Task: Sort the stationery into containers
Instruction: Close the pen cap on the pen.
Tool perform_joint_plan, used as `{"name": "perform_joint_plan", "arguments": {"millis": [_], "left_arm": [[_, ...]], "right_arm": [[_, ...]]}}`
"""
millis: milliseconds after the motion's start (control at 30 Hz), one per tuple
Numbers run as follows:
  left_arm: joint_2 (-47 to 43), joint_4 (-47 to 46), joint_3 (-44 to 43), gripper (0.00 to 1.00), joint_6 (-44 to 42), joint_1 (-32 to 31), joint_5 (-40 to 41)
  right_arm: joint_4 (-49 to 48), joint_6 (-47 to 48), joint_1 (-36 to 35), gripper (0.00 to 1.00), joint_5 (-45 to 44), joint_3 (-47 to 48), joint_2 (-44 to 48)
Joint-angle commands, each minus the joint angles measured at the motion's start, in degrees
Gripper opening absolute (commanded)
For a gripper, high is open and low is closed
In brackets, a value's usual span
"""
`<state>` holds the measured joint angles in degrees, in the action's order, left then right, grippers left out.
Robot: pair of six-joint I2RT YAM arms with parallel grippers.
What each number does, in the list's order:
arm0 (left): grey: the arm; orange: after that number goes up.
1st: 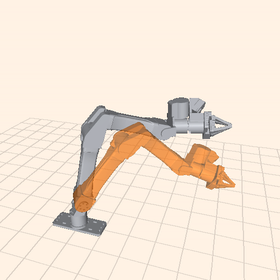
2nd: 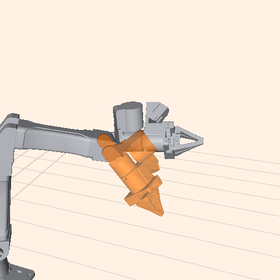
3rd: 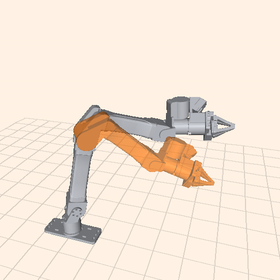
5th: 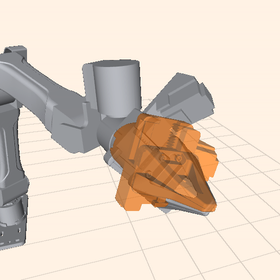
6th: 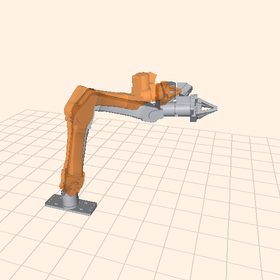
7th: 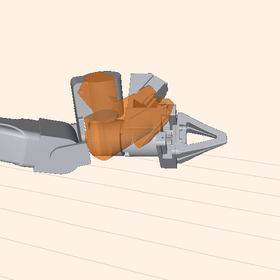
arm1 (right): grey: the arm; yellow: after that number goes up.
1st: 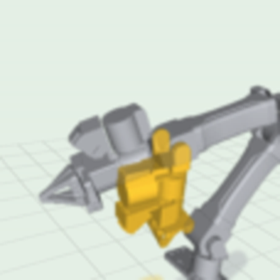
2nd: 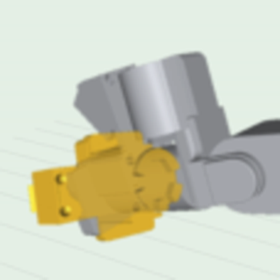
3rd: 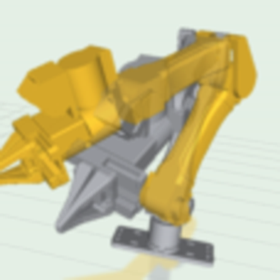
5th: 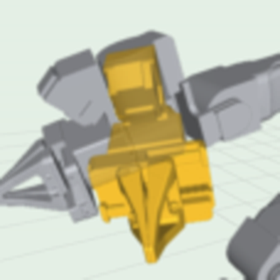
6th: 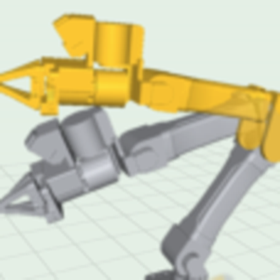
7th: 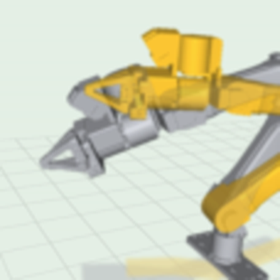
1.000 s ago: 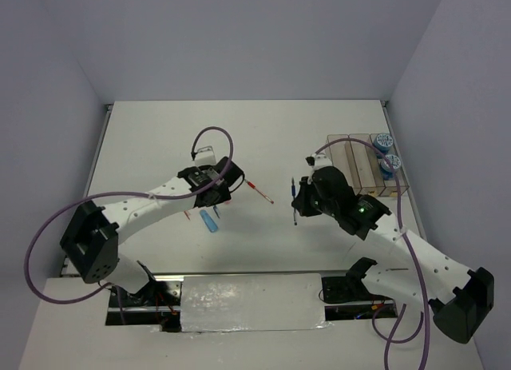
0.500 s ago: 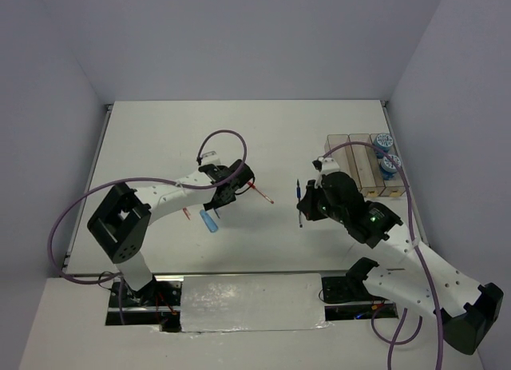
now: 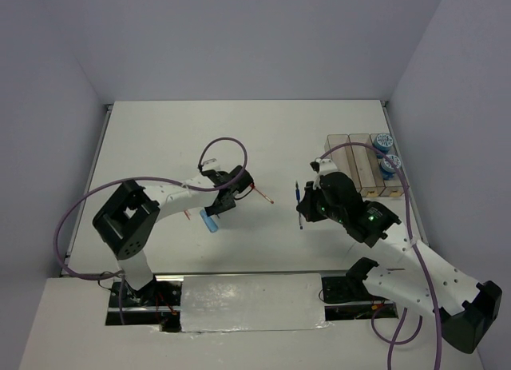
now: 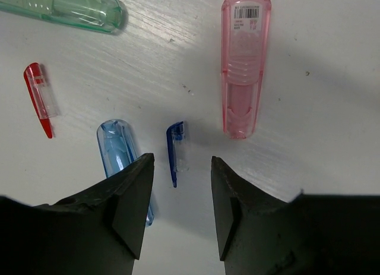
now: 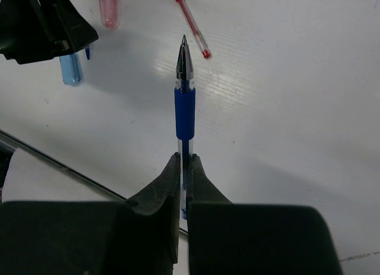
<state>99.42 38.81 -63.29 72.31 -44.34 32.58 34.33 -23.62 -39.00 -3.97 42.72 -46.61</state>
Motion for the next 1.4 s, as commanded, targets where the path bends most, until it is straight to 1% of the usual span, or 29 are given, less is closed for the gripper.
{"name": "perform_joint_plan", "arguments": {"millis": [0,167,267,333,400,433,533,567,600,633,833,900,933,1000,1033,1067,1100,1133,1167,1200,1233,1267,1300,1333,1367], "left_arm": [[0.9,-1.8,0.9,0.55,0.2,0.6,-0.2],[2.0,-2.9,2.0,0.55,0.3,1.4,-1.3],[1.7,-3.9,3.4,0.51,0.8,1.4,-2.0],[1.8,-4.9,4.2,0.51,0.7,1.4,-2.3],[2.4,-5.1,4.3,0.45,0.6,1.4,-2.6],[2.5,-5.1,4.5,0.37,0.9,1.4,-2.7],[2.2,-5.7,5.6,0.25,1.2,1.4,-3.2],[1.6,-5.8,5.9,0.17,1.3,1.4,-3.3],[1.3,-6.1,6.7,0.14,1.3,1.4,-3.4],[1.0,-6.8,7.0,0.00,1.2,1.4,-3.6],[-1.8,-7.9,9.7,0.00,0.1,1.4,-4.7],[-5.0,-9.8,11.8,0.00,-0.9,1.3,-5.5],[-8.1,-12.2,12.7,0.00,-1.3,1.3,-5.8],[-11.8,-14.9,15.8,0.00,-2.6,1.2,-6.5],[-15.6,-16.2,17.0,0.00,-3.0,1.2,-7.1],[-17.7,-18.9,17.9,0.00,-3.9,1.2,-7.4],[-19.7,-19.9,19.7,0.00,-4.2,1.2,-7.8],[-23.7,-21.0,20.4,0.00,-4.6,1.0,-8.7],[-25.5,-24.3,21.6,0.00,-6.6,0.9,-9.4],[-29.2,-26.2,22.1,0.00,-7.9,0.7,-10.1],[-31.1,-28.5,22.6,0.00,-10.8,0.4,-11.6],[-32.9,-32.7,23.6,0.00,-11.8,-0.3,-12.2],[-35.9,-34.2,23.9,0.00,-12.3,-0.6,-12.5],[-37.4,-36.1,24.9,0.00,-13.8,-0.7,-13.9],[-38.8,-39.4,25.3,0.00,-14.5,-0.8,-14.6]], "right_arm": [[-1.1,1.0,-0.2,0.00,1.0,0.2,-0.1],[-0.9,1.4,-0.2,0.00,1.2,0.3,-0.4],[-0.9,1.5,-0.2,0.00,1.2,0.3,-0.4],[-1.1,1.4,-0.1,0.00,1.5,0.0,-0.4],[-1.4,1.4,-0.3,0.00,1.7,-0.2,-0.5],[-1.4,1.3,-0.3,0.00,1.5,-0.2,-0.5],[-0.9,1.3,-0.3,0.00,1.4,0.1,-0.4],[-0.7,1.3,-0.4,0.00,1.4,0.3,-0.3],[-0.6,1.4,-0.3,0.00,1.4,0.4,-0.1],[-0.6,1.5,-0.3,0.00,1.5,0.5,-0.1],[-3.2,1.7,-0.4,0.00,5.6,-0.8,0.6],[-4.5,1.6,-0.3,0.00,6.9,-1.6,0.5],[-5.9,1.5,-0.3,0.00,7.5,-2.4,0.5],[-8.2,1.5,-0.3,0.00,10.7,-3.5,0.7],[-11.3,1.6,-0.3,0.00,12.5,-5.1,0.9],[-13.0,1.4,-0.3,0.00,16.1,-6.1,1.2],[-14.9,0.3,-0.3,0.00,17.7,-6.9,1.0],[-17.9,-0.4,-0.3,0.00,19.1,-8.3,0.5],[-19.2,-1.2,-0.4,0.00,20.7,-8.9,-1.0],[-20.9,-3.4,-0.8,0.00,21.3,-10.4,-1.7],[-25.3,-4.8,-1.8,0.00,21.8,-11.3,-2.9],[-28.2,-6.5,-2.6,0.00,23.2,-12.4,-3.2],[-31.6,-9.3,-3.4,0.00,23.6,-14.3,-3.5],[-36.0,-10.4,-5.8,0.00,22.8,-14.8,-4.1],[-37.0,-11.7,-7.0,0.00,21.1,-14.9,-4.5]]}}
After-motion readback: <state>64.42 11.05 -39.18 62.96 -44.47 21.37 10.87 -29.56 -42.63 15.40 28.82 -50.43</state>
